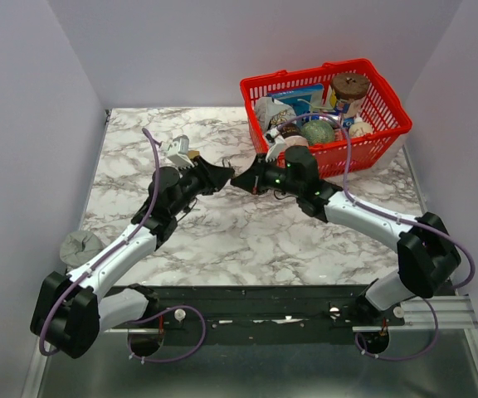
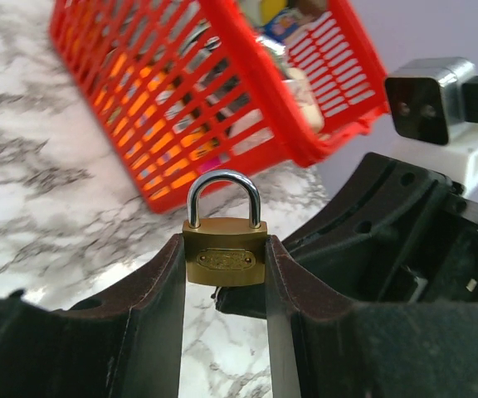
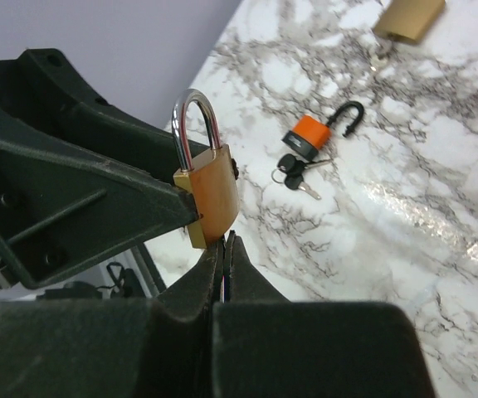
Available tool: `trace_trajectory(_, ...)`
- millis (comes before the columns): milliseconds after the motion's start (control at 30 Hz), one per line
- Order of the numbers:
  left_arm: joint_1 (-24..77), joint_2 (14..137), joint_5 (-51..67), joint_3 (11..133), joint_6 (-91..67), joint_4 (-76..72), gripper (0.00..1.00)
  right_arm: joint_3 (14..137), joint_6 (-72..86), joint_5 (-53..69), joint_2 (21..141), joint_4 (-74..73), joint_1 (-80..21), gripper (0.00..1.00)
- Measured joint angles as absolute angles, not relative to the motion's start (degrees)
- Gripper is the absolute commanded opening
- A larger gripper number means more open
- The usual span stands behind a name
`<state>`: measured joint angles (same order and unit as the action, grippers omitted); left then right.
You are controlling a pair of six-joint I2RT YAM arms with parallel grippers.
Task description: Unlock with the key
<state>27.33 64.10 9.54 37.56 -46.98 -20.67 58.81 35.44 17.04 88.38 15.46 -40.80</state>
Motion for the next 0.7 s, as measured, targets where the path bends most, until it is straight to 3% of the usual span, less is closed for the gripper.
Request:
trace_trajectory(533, 27.7, 62.0, 17.4, 37.8, -46.4, -29.5, 0.00, 57.4, 32.8, 29.5, 82.6, 19.2, -36.0, 0.01)
trace_trajectory(700, 27.7, 61.9, 17.3, 38.2, -45.5, -28.1, 0.00, 57.4, 31.7, 29.6, 82.6, 18.9, -36.0, 0.20)
